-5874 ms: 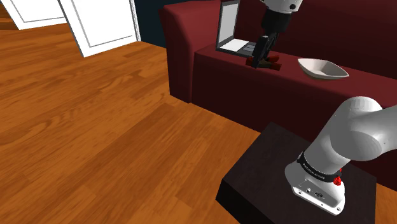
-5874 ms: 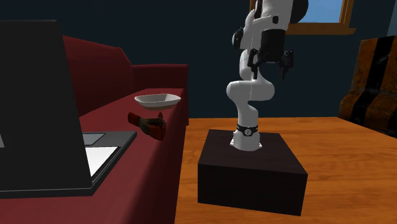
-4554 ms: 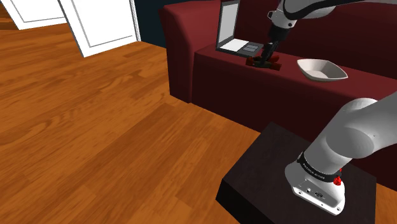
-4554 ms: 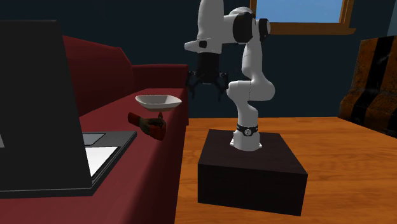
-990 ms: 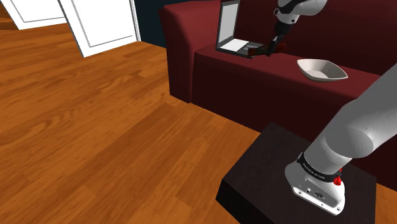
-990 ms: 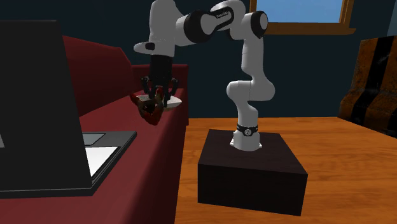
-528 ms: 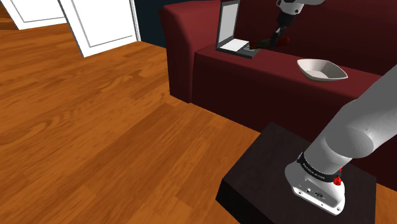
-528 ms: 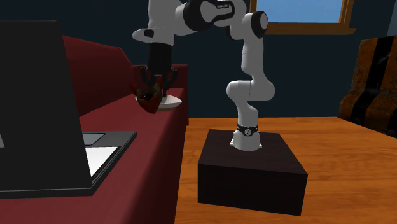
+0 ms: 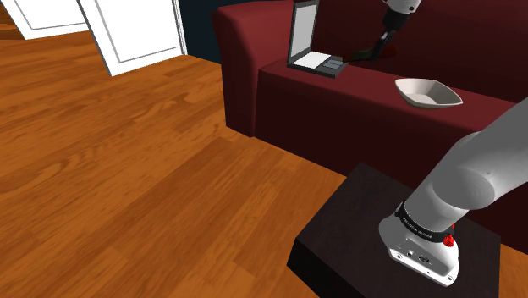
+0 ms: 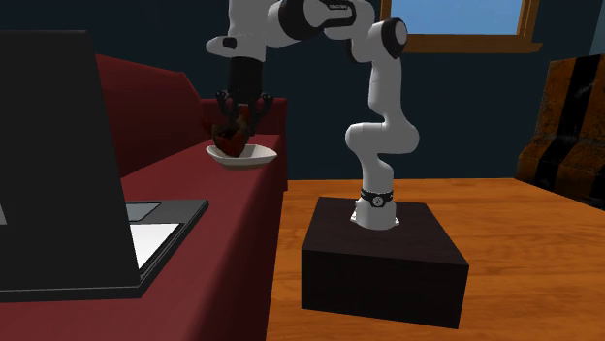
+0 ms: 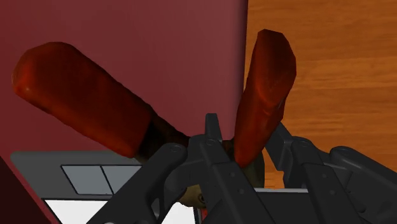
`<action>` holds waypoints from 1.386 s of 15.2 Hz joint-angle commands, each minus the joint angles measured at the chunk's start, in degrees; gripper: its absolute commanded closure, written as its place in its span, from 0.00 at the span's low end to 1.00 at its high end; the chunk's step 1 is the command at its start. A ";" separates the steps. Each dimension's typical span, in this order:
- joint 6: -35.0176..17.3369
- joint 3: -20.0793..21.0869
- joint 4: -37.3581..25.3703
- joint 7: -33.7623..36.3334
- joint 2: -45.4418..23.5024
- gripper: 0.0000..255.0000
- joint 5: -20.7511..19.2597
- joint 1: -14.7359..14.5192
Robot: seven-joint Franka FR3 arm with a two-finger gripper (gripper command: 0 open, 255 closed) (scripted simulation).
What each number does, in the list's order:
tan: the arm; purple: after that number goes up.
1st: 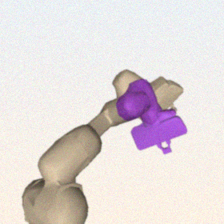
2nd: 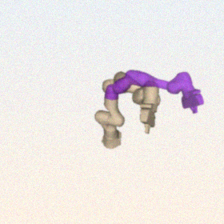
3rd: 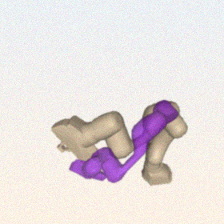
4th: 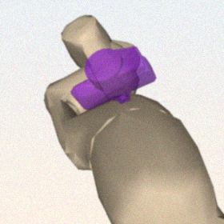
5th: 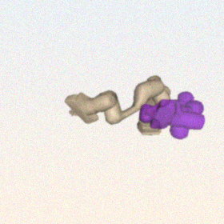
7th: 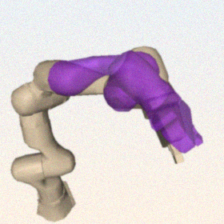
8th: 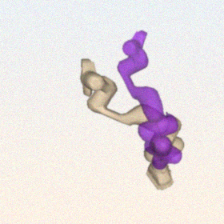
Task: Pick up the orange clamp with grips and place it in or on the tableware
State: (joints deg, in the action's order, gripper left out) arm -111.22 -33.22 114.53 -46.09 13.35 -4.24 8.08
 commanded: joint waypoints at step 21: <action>3.01 -9.25 14.50 -15.03 21.14 1.00 -13.50 13.08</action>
State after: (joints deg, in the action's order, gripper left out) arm -107.61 -42.20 128.38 -60.93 34.35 -17.50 21.00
